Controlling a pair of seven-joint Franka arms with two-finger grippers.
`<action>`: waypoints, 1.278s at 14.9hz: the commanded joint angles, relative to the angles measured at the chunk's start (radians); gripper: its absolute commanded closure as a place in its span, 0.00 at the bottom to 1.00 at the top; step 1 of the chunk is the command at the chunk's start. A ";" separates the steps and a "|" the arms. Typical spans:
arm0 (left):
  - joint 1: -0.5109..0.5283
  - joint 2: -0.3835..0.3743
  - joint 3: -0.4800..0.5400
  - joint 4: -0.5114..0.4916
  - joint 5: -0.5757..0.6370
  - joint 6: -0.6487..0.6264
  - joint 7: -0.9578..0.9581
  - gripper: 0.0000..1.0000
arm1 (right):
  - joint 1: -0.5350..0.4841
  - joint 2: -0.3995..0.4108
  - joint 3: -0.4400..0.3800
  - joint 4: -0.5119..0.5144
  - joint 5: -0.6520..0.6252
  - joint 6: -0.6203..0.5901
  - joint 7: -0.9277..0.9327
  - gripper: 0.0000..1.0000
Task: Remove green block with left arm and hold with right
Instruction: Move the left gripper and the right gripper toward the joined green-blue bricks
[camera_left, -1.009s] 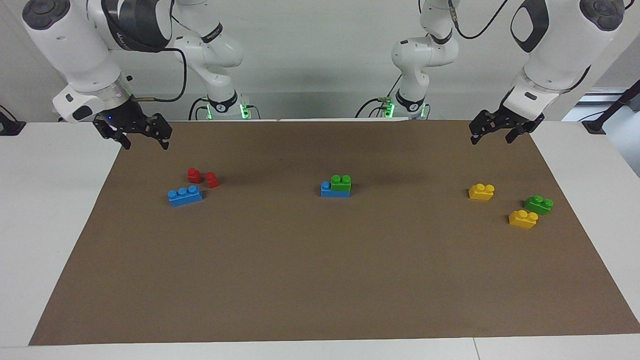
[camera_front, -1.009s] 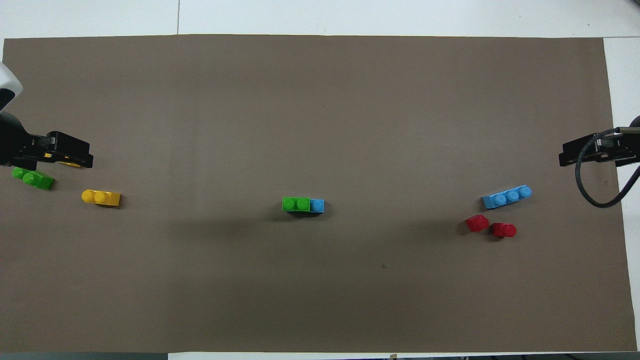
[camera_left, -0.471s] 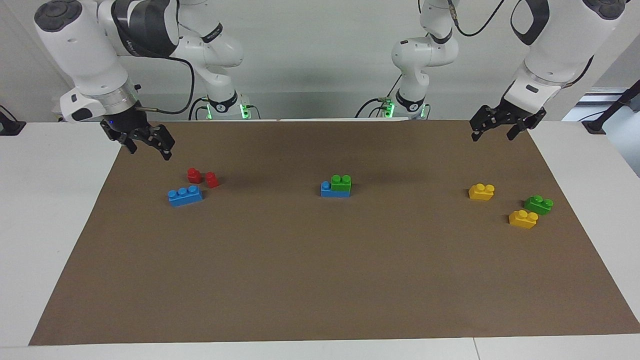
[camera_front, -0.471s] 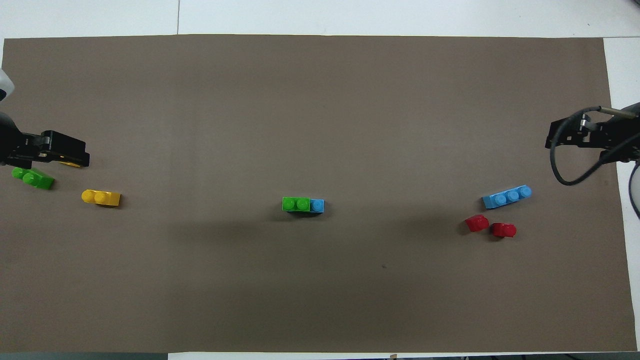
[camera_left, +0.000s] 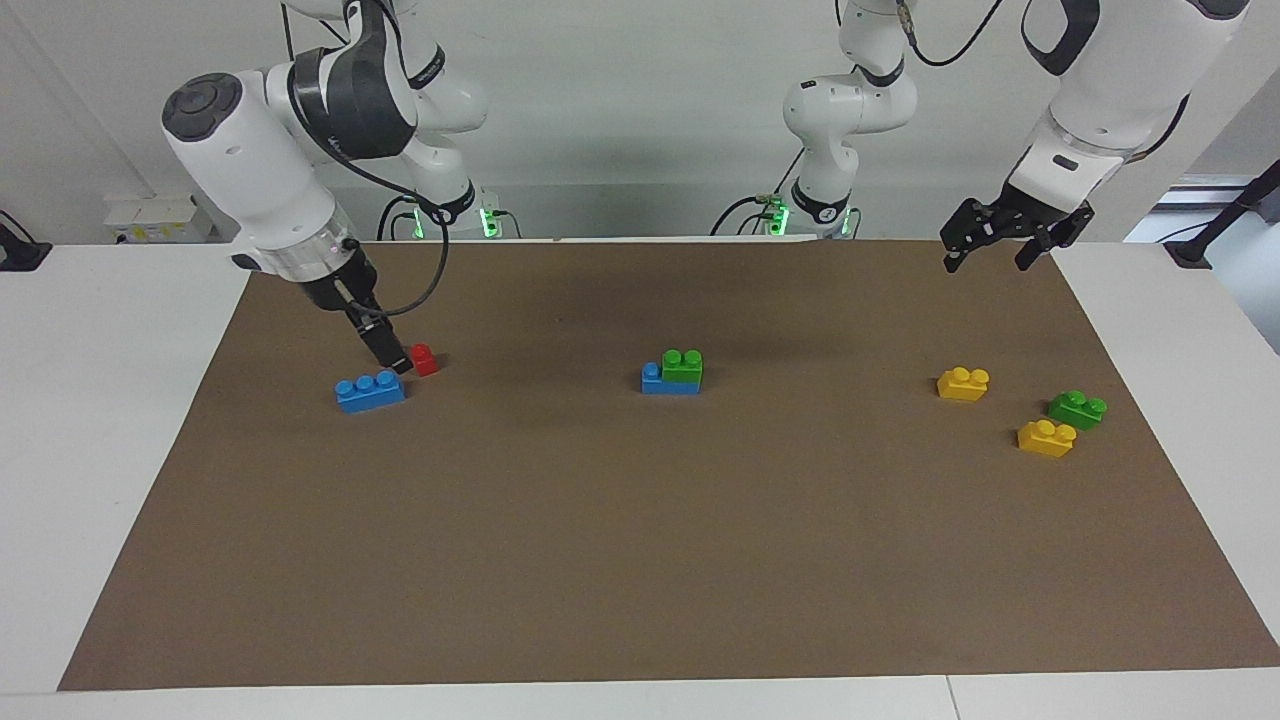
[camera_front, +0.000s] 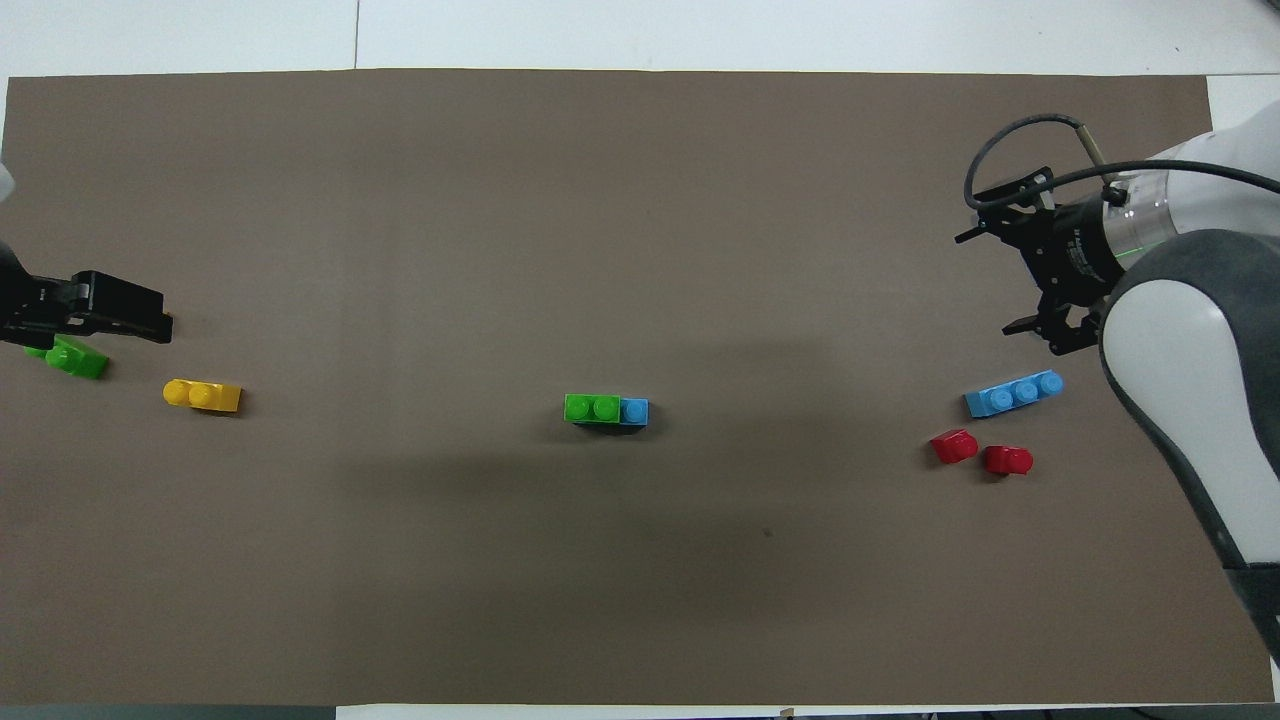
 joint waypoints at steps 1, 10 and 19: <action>-0.022 -0.055 -0.002 -0.084 -0.015 0.008 -0.177 0.00 | 0.002 0.032 -0.001 -0.004 0.093 0.043 0.127 0.00; -0.197 -0.149 -0.002 -0.280 -0.017 0.161 -0.700 0.00 | 0.128 0.041 -0.001 -0.147 0.289 0.096 0.280 0.00; -0.392 -0.178 -0.003 -0.446 -0.017 0.418 -1.541 0.00 | 0.275 0.046 0.000 -0.283 0.387 0.357 0.392 0.00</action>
